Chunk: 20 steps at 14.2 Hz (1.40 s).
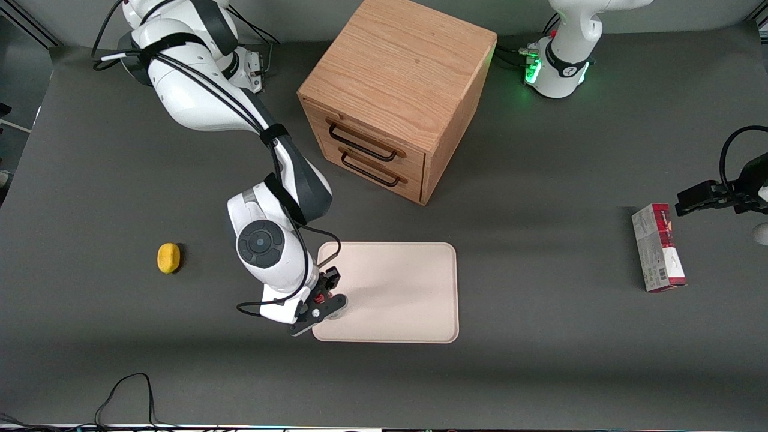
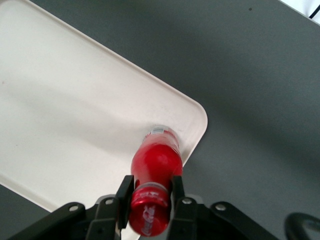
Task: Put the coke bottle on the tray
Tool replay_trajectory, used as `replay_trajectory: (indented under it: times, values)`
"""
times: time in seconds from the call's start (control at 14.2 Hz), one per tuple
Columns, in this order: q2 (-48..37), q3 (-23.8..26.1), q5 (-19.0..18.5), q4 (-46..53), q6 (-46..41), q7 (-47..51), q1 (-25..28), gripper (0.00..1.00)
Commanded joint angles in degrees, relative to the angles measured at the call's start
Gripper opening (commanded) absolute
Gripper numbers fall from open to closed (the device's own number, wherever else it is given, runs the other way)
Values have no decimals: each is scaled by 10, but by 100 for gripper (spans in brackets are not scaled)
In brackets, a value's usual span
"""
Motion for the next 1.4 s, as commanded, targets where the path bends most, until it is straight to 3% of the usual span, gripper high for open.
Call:
replay_trajectory:
  times: [0.0,0.28,0.77,0.98,1.05,1.19,1.33]
  values:
    - [2,1,-15,13,7,7,0,100]
    - [-43,-8,-13,14,-8,6,1,100]
    - [-185,-12,-13,7,-175,17,1,100]
    - [-270,-56,-2,-84,-197,38,0,100]
    - [-304,-73,25,-127,-195,38,-13,100]
    - [-355,-98,70,-180,-192,30,-44,100]
    - [-398,-97,71,-237,-181,29,-98,100]
